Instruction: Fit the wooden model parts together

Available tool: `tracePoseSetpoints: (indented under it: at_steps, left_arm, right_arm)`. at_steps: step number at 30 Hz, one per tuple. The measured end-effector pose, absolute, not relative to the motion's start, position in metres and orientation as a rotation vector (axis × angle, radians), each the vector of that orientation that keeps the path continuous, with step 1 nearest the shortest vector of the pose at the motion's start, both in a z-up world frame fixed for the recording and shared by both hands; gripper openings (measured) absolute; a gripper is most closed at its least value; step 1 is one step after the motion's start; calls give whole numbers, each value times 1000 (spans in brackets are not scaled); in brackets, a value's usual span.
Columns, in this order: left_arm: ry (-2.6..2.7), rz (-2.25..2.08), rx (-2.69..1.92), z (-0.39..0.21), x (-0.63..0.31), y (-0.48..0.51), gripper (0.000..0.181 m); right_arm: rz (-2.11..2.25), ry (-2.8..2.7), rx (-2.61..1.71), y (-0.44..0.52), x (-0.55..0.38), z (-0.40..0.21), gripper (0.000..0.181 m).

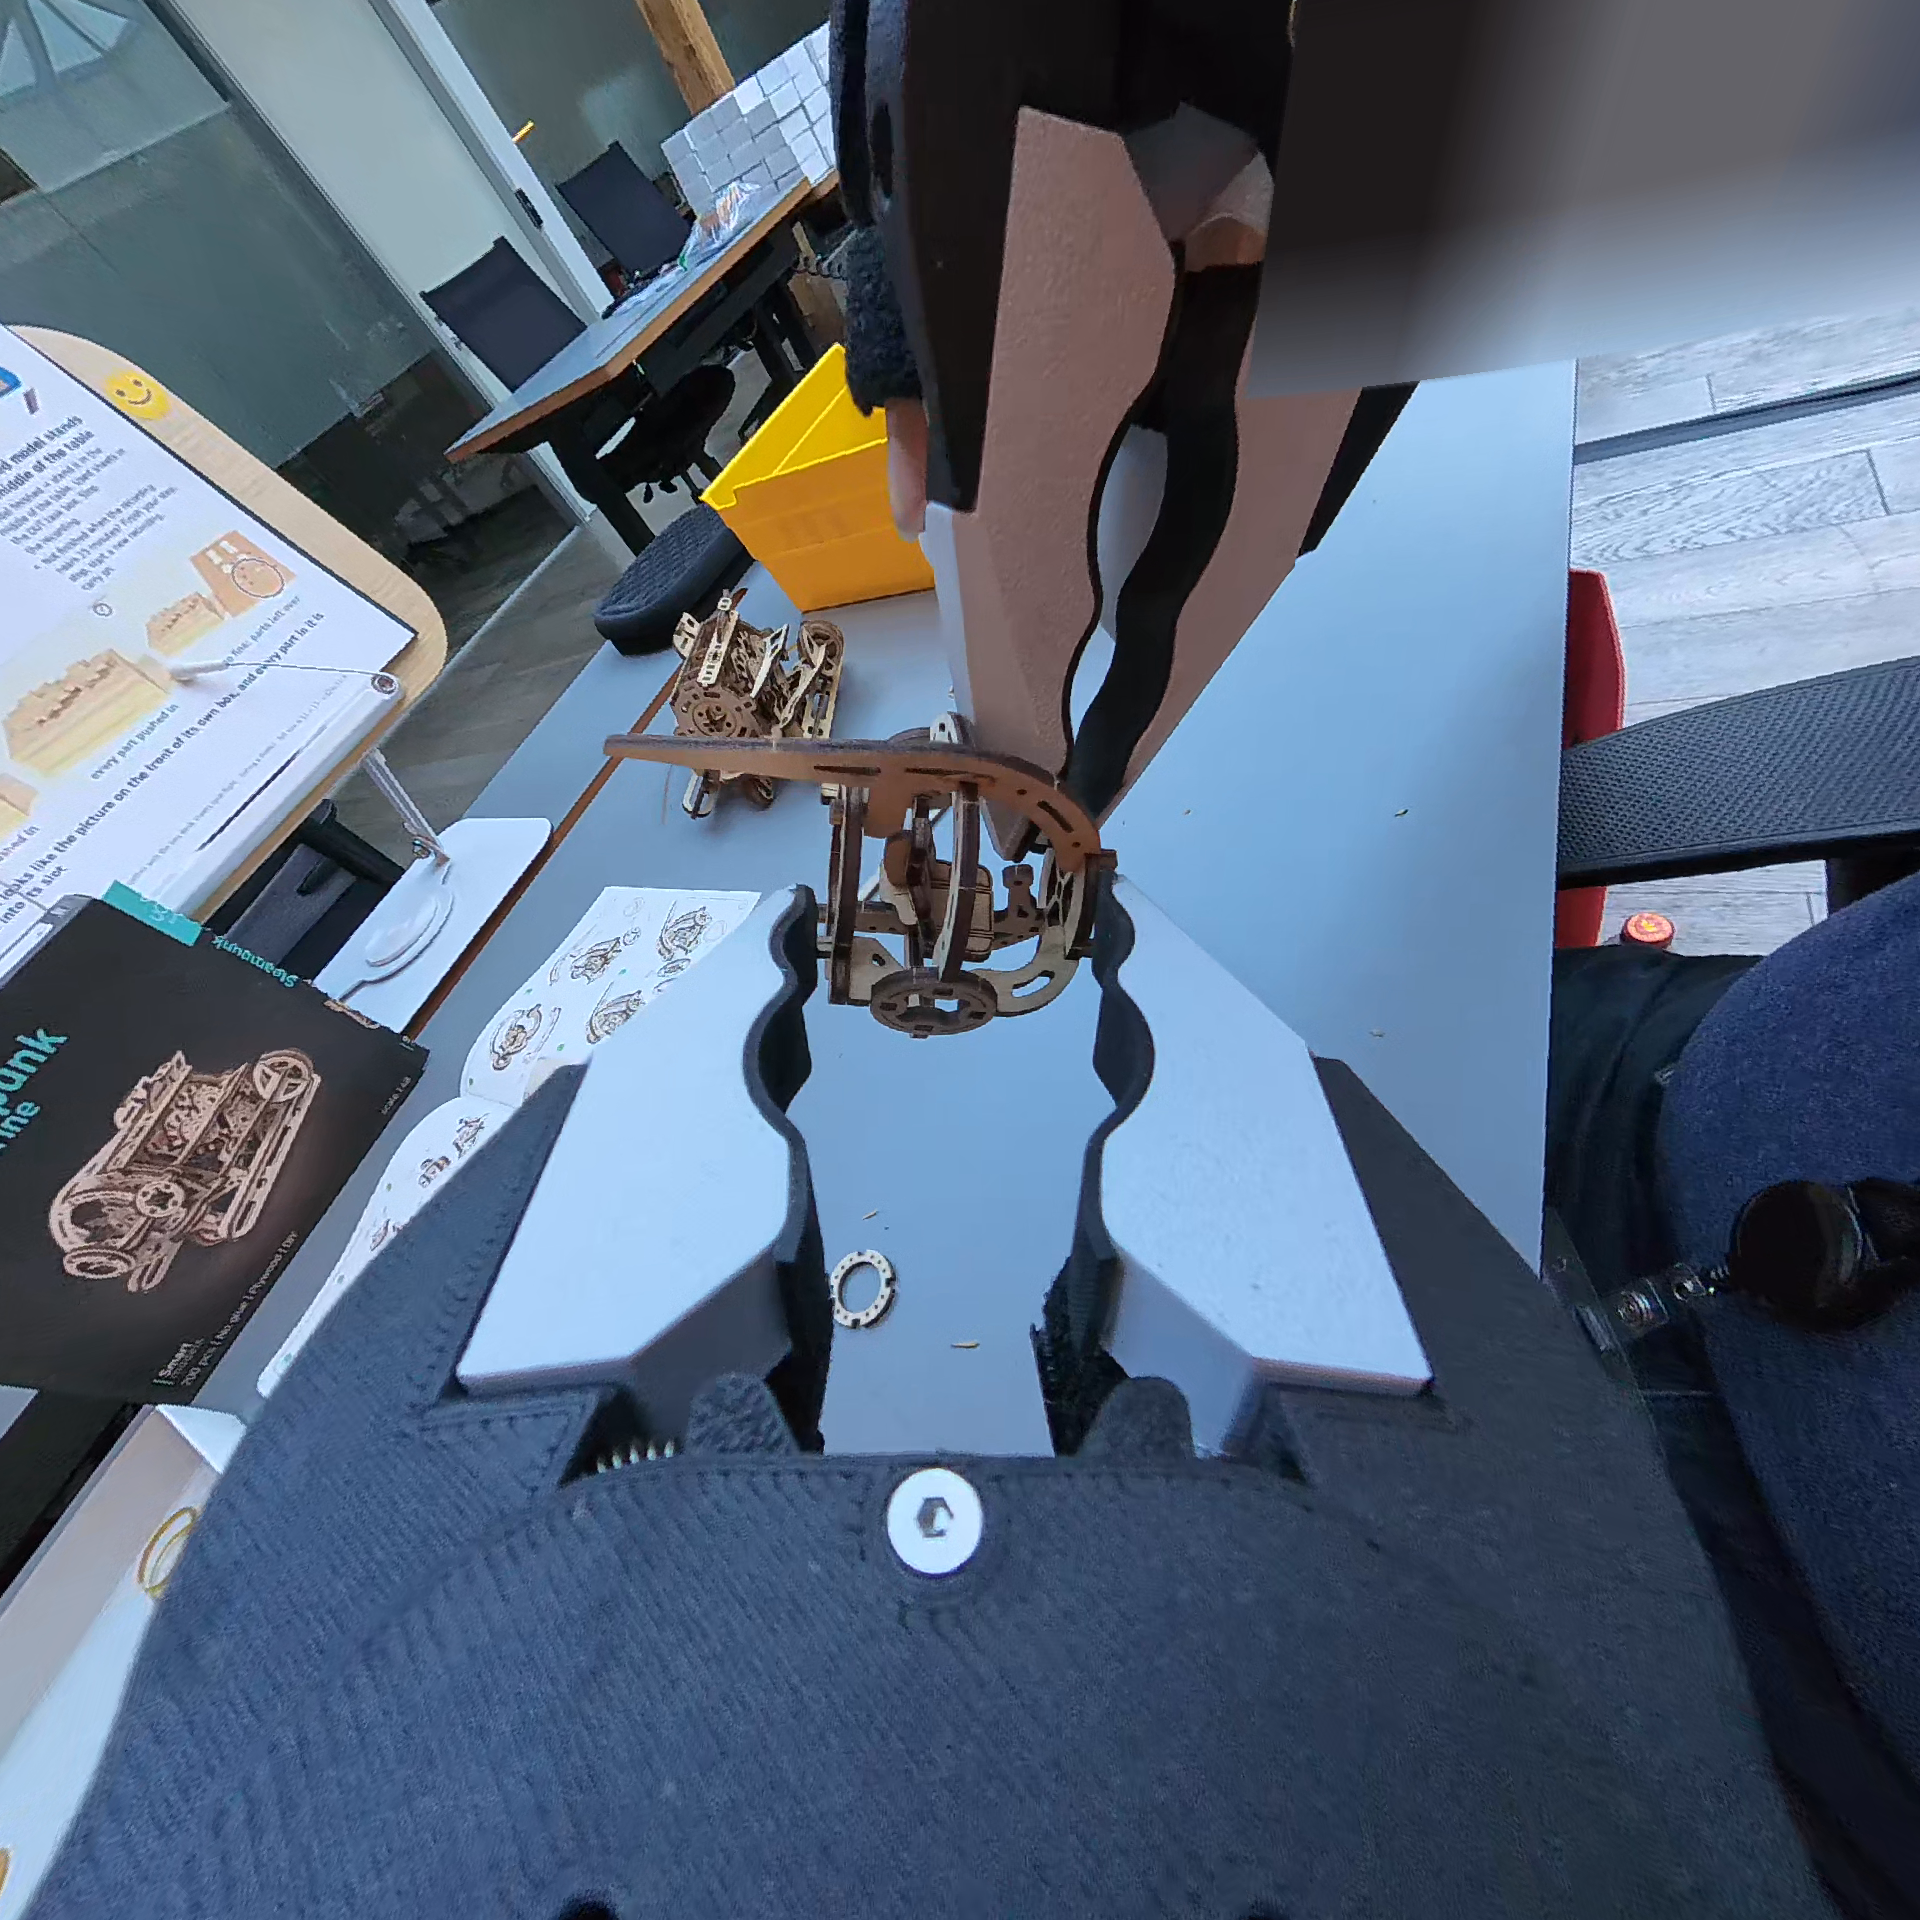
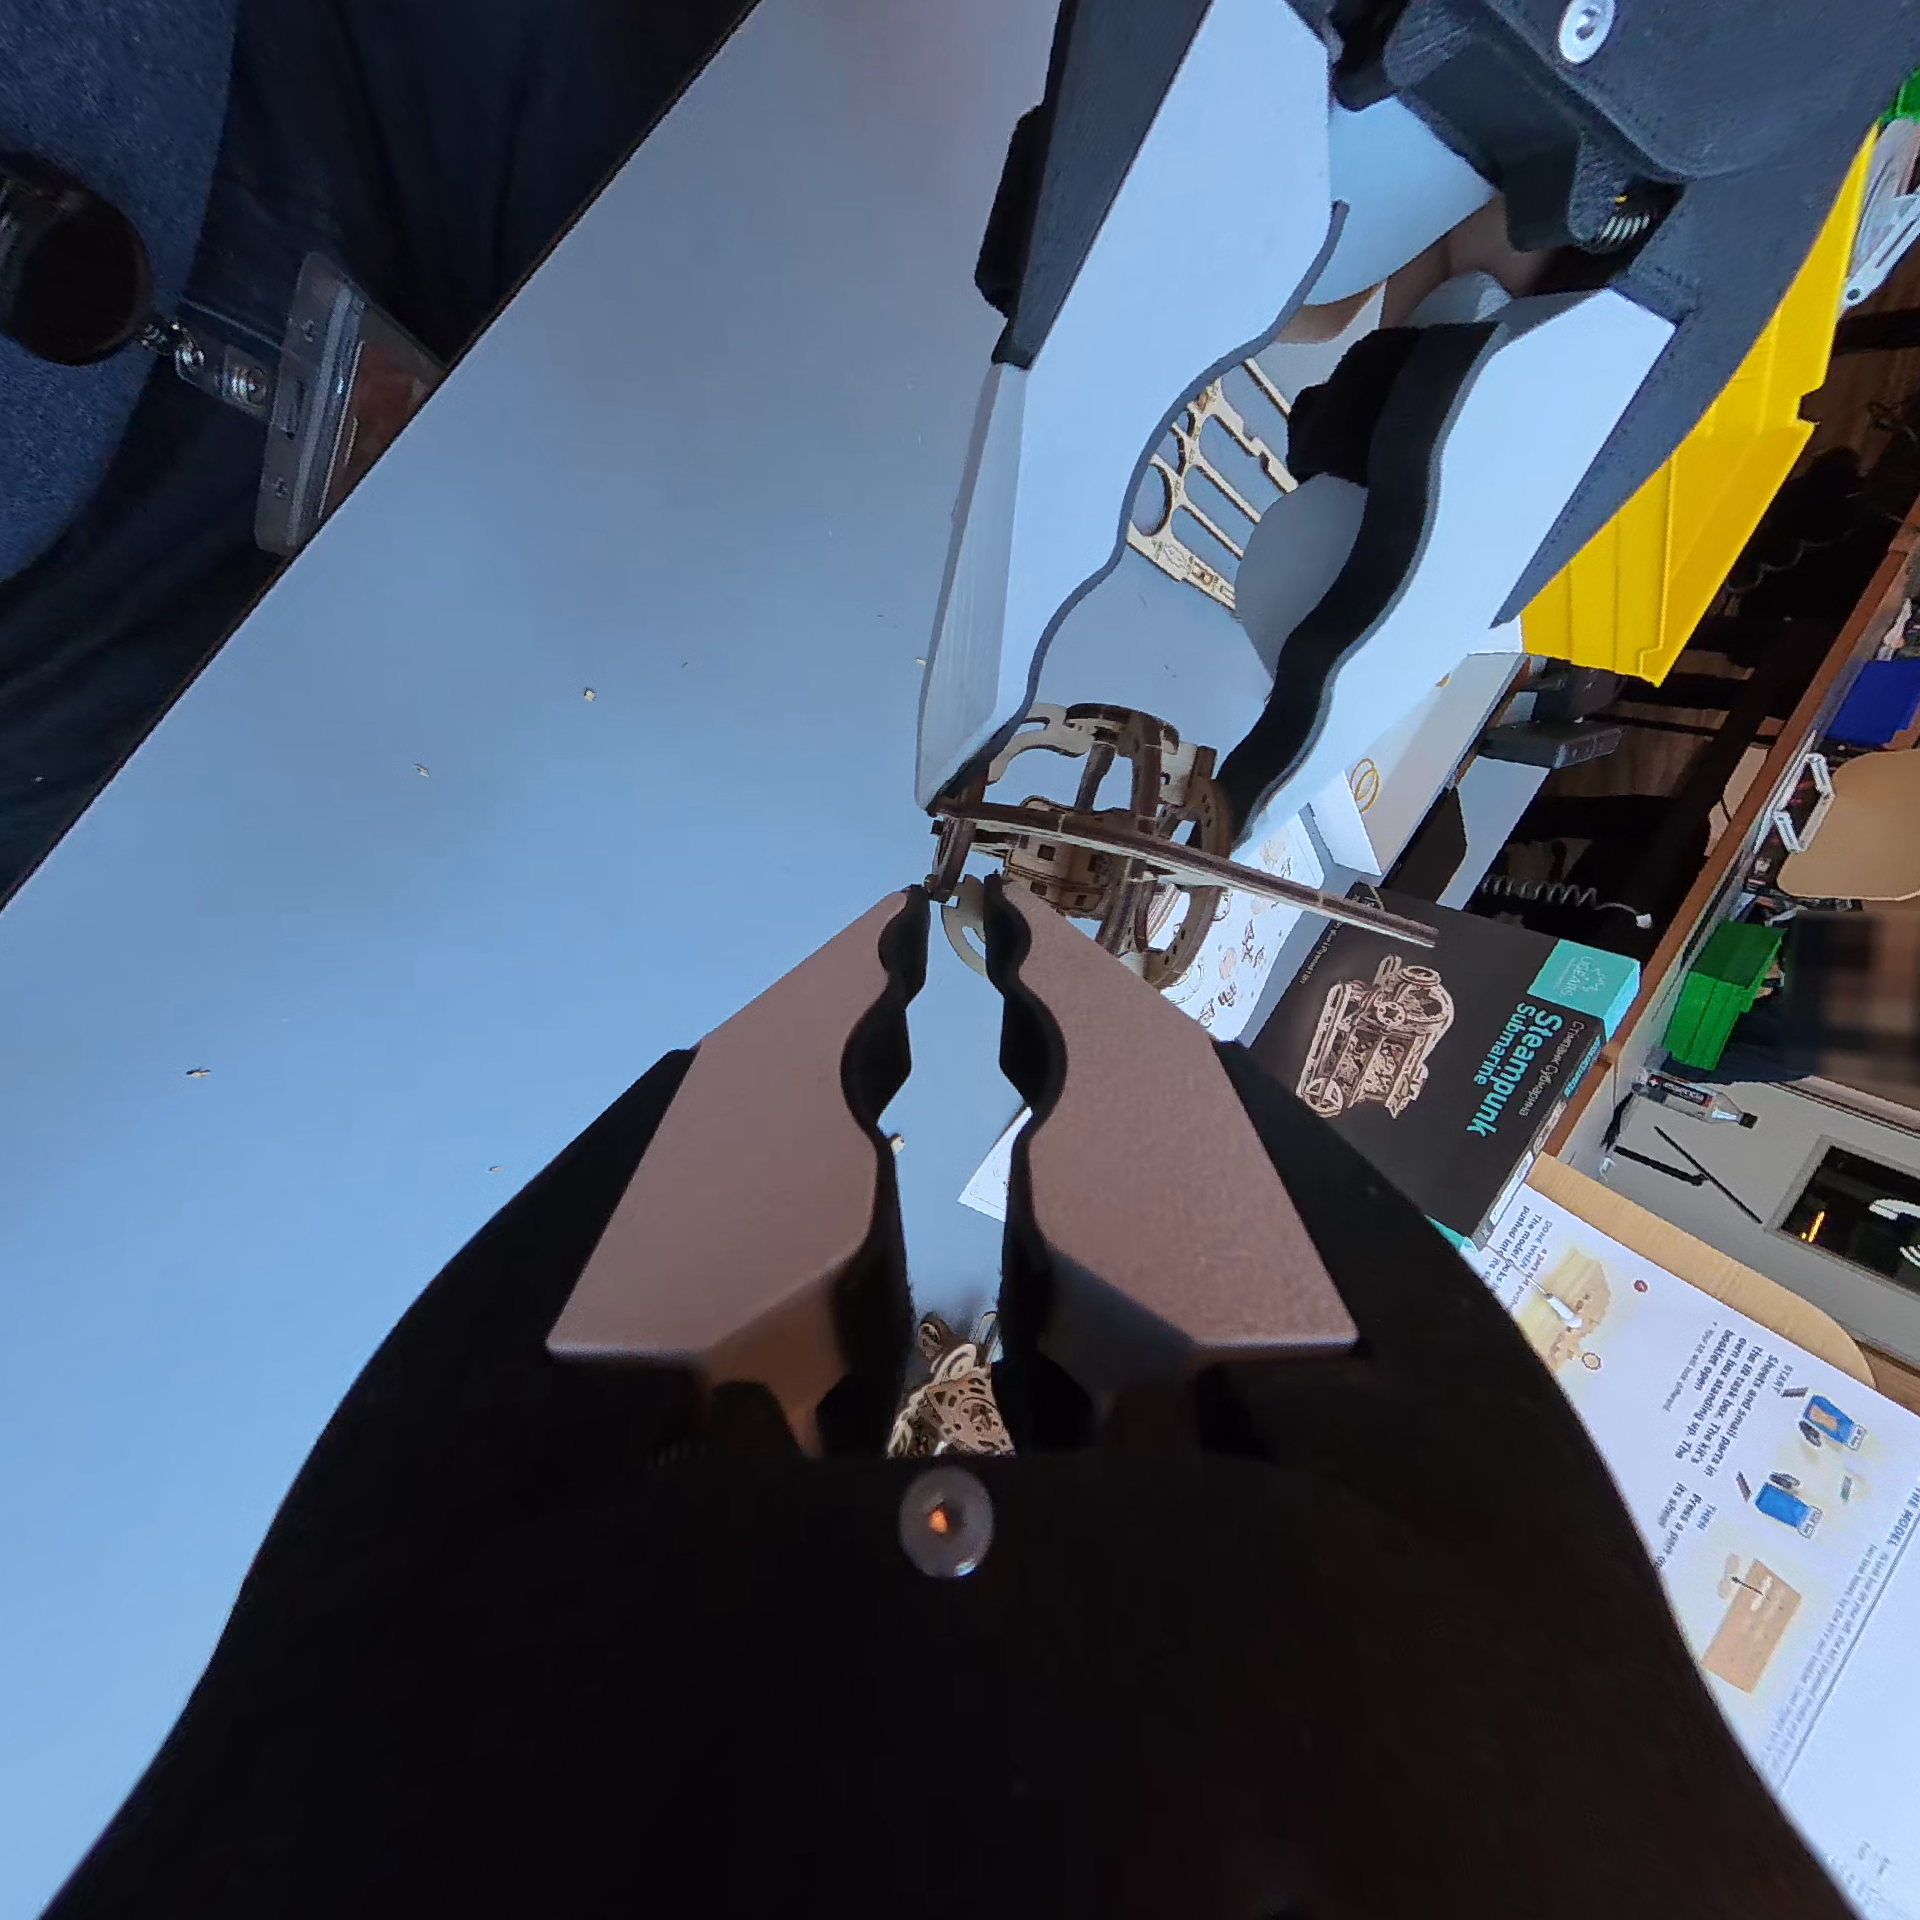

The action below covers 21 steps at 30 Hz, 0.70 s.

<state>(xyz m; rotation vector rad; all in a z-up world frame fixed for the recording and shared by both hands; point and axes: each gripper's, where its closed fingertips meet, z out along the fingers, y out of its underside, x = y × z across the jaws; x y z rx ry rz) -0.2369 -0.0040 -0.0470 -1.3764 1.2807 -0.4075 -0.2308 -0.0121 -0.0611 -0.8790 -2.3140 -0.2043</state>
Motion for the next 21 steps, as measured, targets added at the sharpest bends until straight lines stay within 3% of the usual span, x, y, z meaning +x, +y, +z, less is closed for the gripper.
tracePoseSetpoints:
  at_steps: [8, 21]
  left_arm:
    - [1282, -374, -1376, -45, -239, -4, 52]
    - [1275, -289, -1379, -46, -237, 0, 52]
  right_arm:
    - [-156, -2293, -908, -17, -230, -58, 19]
    - [-100, -2155, -1094, -14, -237, -56, 8]
